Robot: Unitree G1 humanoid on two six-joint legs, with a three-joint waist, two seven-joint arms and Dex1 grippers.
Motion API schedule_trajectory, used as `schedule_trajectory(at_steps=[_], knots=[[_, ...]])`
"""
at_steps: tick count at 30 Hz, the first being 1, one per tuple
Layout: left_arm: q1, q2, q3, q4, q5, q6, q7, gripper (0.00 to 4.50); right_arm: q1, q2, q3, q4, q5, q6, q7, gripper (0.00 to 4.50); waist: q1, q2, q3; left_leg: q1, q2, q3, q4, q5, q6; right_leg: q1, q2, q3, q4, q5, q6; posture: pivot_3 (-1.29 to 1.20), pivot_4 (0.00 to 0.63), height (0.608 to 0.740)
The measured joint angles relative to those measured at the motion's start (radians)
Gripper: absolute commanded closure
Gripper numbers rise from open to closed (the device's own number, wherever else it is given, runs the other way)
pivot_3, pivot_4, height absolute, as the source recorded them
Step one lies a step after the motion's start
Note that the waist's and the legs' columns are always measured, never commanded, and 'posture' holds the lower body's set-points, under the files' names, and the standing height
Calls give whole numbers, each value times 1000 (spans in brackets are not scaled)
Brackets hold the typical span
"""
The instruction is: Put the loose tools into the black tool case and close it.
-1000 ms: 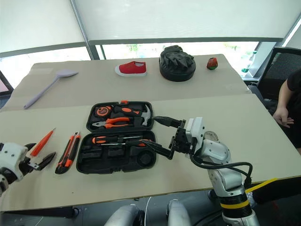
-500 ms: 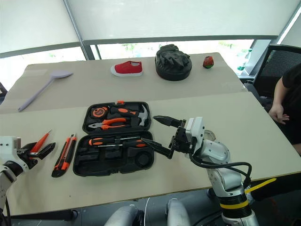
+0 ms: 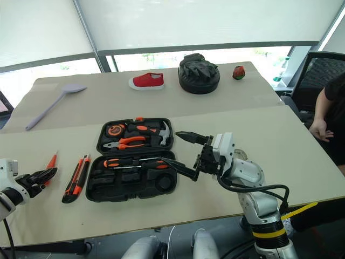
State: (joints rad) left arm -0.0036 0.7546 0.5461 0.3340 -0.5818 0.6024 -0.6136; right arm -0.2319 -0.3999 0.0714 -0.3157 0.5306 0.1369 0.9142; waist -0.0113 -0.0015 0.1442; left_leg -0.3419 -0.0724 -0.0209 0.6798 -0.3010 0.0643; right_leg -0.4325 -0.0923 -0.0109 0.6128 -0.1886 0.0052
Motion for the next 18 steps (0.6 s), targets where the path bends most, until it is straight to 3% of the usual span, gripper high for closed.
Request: schedule_trajectory(at_steps=[2, 7, 11, 14, 18], knots=[[0, -6, -3, 9, 22, -21, 0, 4026, 0, 0, 0, 0, 0, 0, 0, 0, 0, 1, 0, 5, 0, 0, -1, 0, 0, 5, 0, 0, -1, 0, 0, 0, 150, 740], [7, -42, 6, 24, 43, -103, -16, 4027, 0, 0, 0, 0, 0, 0, 0, 0, -1, 3, -1, 7, 0, 0, -1, -1, 0, 8, -1, 0, -1, -1, 1, 0, 150, 740], [10, -84, 19, 60, 96, -355, -40, 4027, 0, 2, 2, 0, 0, 0, -1, 0, 3, -2, 3, 5, 2, 0, -1, 0, -2, 7, -1, 0, -1, -1, 1, 0, 150, 740], [17, -28, 11, 82, 259, -605, 29, 4027, 5, -3, 2, 0, 0, 1, -1, 0, 8, -21, 8, 0, 6, -2, -1, 1, -7, 2, 2, 0, -2, 1, -3, 0, 150, 740], [74, 110, -85, 75, 539, -900, 119, 4027, 8, -5, 2, -5, 1, 5, -1, 0, 14, -25, 7, -7, 4, 0, -1, 1, -5, -5, -1, 1, -3, 3, -6, 0, 150, 740]])
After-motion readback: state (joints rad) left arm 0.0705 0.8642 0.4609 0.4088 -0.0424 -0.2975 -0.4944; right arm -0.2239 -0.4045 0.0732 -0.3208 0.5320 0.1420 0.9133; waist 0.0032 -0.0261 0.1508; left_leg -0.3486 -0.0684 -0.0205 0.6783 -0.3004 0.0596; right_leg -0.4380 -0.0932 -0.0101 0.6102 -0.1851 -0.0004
